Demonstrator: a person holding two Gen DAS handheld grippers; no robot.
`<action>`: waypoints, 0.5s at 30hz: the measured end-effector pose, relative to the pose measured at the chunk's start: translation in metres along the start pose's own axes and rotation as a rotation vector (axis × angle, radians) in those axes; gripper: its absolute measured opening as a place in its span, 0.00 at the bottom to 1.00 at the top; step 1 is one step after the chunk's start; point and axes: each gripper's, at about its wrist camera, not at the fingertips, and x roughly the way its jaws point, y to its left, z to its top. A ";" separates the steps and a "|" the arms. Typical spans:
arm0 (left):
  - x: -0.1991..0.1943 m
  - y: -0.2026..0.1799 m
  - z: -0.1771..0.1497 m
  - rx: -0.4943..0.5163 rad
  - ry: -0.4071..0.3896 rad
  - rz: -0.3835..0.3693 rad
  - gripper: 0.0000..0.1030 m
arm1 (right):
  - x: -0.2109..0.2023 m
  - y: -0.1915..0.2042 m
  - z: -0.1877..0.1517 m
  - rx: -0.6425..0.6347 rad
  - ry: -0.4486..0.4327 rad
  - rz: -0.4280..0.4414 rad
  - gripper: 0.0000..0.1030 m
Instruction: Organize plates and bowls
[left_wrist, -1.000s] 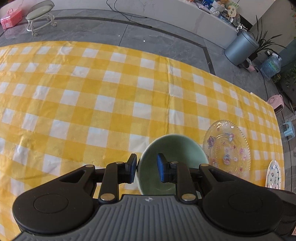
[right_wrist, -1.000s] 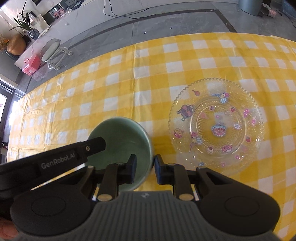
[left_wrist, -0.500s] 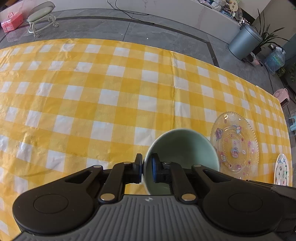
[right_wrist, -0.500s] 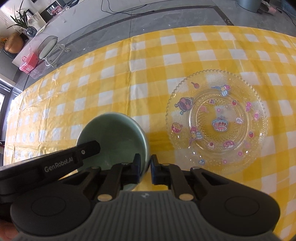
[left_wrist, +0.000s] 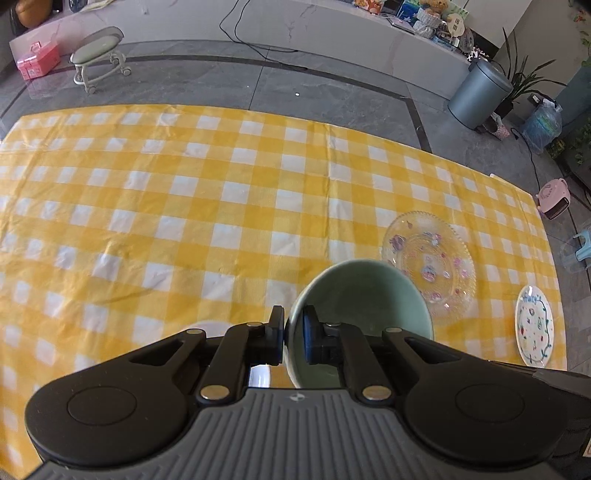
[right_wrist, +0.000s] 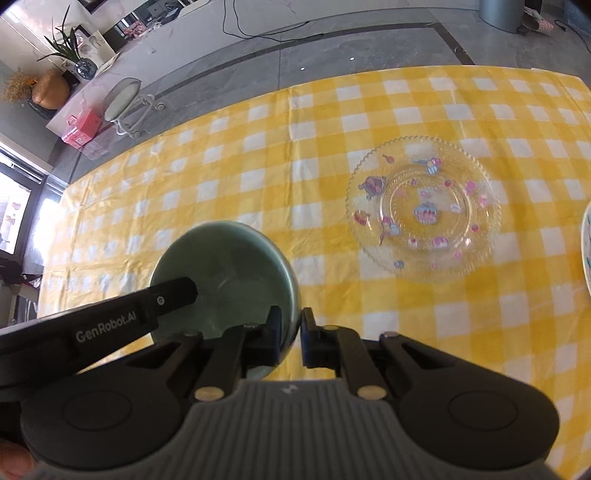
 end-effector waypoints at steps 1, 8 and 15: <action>-0.009 -0.001 -0.005 -0.002 -0.005 -0.004 0.10 | -0.007 0.001 -0.005 0.000 -0.001 0.004 0.07; -0.067 -0.009 -0.040 -0.028 -0.014 -0.031 0.10 | -0.070 0.002 -0.048 -0.013 -0.021 0.027 0.08; -0.111 -0.015 -0.081 -0.037 -0.038 -0.042 0.10 | -0.120 0.004 -0.096 -0.038 -0.045 0.042 0.08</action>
